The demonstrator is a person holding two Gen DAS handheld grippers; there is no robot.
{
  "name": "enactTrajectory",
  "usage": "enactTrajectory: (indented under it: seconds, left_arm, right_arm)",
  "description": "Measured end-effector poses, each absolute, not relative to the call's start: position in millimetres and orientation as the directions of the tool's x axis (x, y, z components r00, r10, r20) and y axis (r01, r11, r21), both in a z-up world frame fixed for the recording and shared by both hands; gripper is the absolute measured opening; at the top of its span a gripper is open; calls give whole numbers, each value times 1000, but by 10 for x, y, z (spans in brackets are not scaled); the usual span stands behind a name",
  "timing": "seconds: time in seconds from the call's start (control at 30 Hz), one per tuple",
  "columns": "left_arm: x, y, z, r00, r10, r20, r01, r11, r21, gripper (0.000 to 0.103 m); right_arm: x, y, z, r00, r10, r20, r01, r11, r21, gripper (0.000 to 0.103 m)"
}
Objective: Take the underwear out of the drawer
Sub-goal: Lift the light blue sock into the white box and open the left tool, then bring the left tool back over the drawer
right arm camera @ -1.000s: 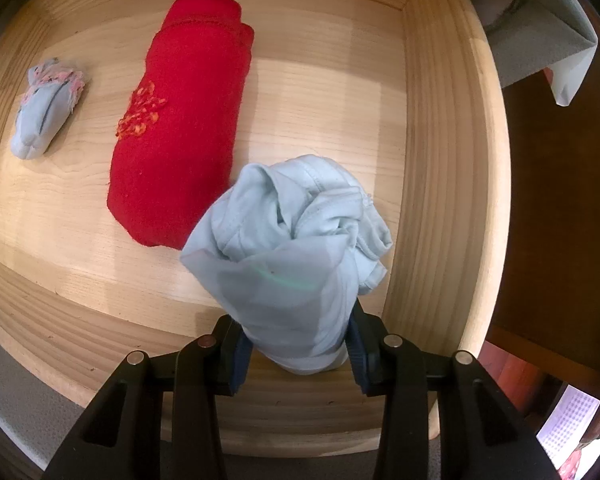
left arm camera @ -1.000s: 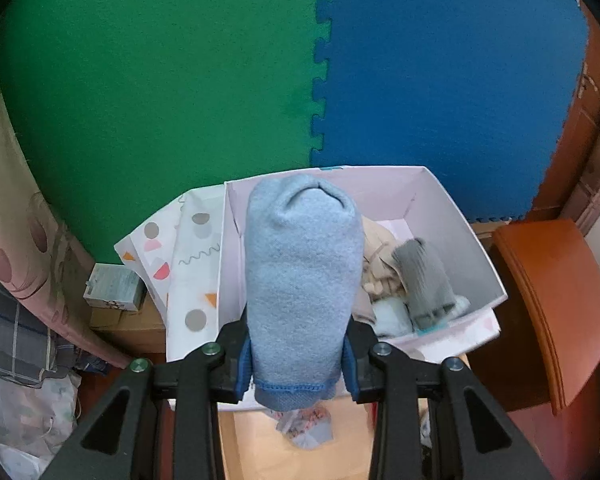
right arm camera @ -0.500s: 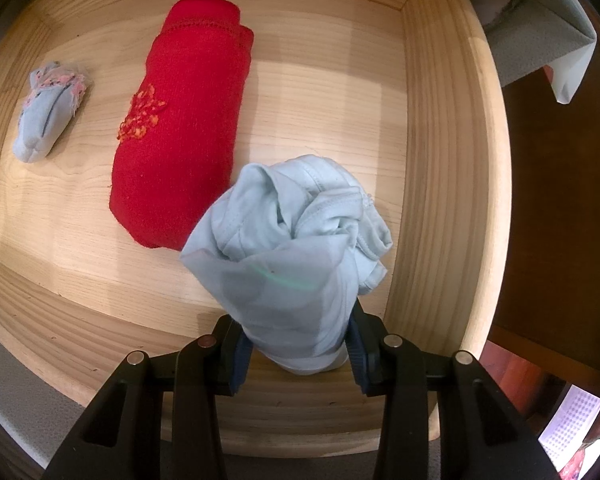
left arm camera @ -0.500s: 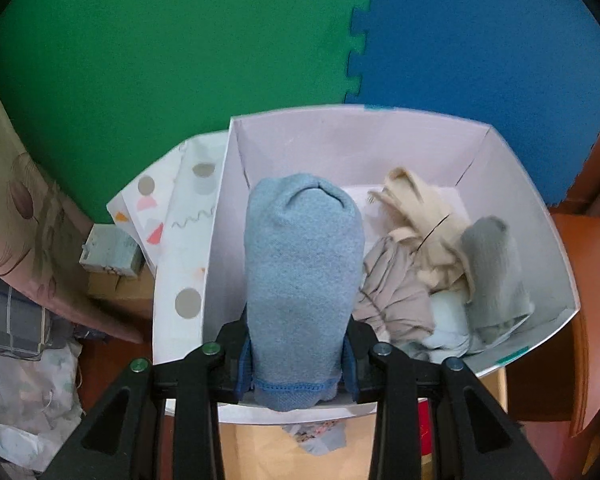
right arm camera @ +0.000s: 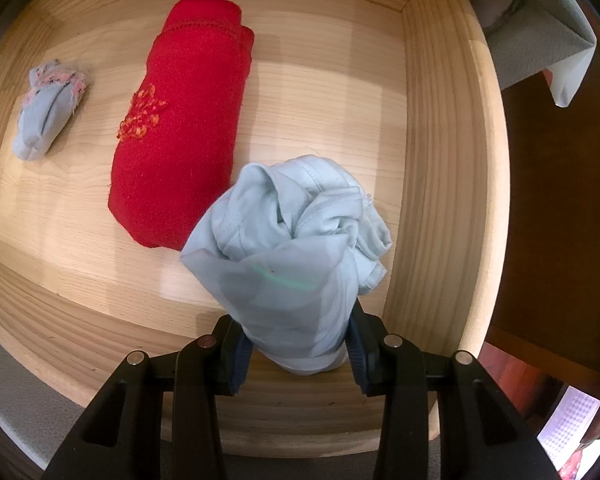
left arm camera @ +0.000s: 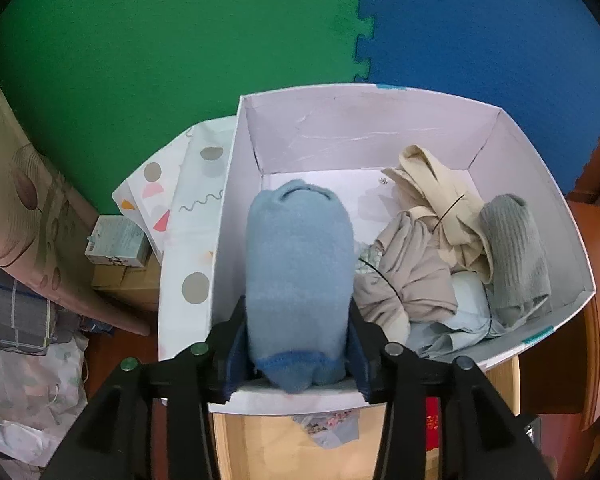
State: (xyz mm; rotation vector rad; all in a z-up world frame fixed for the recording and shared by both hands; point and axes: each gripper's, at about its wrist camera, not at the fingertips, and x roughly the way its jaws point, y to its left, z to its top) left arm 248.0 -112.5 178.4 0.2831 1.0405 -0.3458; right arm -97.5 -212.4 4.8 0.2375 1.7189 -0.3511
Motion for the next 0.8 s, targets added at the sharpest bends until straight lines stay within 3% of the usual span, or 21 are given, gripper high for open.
enactTrajectory:
  seconds: [0.13,0.5,0.8]
  left_arm:
    - [2378,-1080,1921,498,-162,-852,415,907,70,57]
    - [1971,-856,2273,551,-201,-810,442,894,79,58]
    - [1563,-454,1975,522,-173,-835,408,911,66,58]
  right_arm:
    - [-963,-2103,59,-178,-41,-983,348,932,-102,38]
    - [-916,-2027,103,-185,-53,-981,338,934,-114,38]
    - [-900,-2028,118,-181,-52,-982,341,933,-113,38]
